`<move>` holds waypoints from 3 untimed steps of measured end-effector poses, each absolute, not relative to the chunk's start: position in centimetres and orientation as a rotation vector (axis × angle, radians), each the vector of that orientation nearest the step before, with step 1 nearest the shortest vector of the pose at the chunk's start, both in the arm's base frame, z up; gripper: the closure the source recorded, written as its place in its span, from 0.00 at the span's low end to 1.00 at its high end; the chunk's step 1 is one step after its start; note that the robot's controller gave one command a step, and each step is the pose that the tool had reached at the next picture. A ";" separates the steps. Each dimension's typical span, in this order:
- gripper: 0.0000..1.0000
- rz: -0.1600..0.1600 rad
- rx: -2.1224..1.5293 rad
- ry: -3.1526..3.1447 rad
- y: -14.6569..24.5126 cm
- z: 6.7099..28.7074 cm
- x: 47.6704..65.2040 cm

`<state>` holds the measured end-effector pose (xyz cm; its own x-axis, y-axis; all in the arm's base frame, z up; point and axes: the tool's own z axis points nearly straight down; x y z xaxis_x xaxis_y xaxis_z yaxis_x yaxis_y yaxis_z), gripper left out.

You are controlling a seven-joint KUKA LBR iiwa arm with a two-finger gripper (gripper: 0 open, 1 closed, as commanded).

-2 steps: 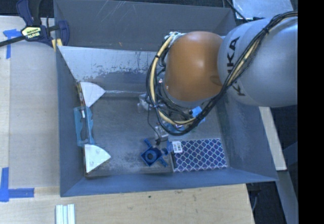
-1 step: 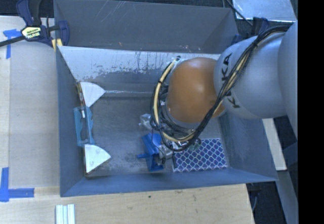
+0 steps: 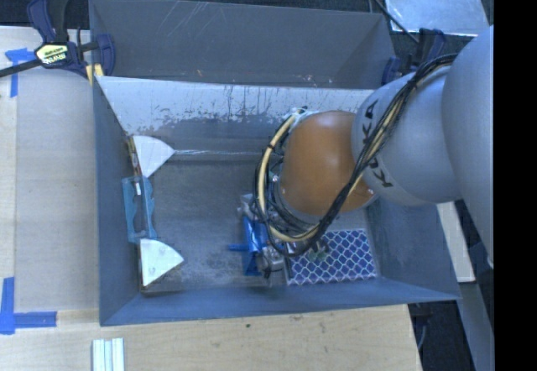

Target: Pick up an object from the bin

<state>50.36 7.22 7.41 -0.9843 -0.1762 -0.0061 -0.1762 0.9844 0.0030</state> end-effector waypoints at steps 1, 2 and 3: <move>1.00 0.008 -0.413 3.108 6.0 7.4 50.7; 1.00 0.007 -0.413 3.108 6.0 7.4 50.7; 1.00 0.008 -0.413 3.109 6.0 7.6 50.7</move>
Offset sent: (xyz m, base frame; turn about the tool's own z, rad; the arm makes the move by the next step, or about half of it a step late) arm 0.0000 0.0000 0.0000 0.0000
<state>50.67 6.05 7.62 -0.9654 -0.2608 -0.0055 -0.2608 0.9654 0.0041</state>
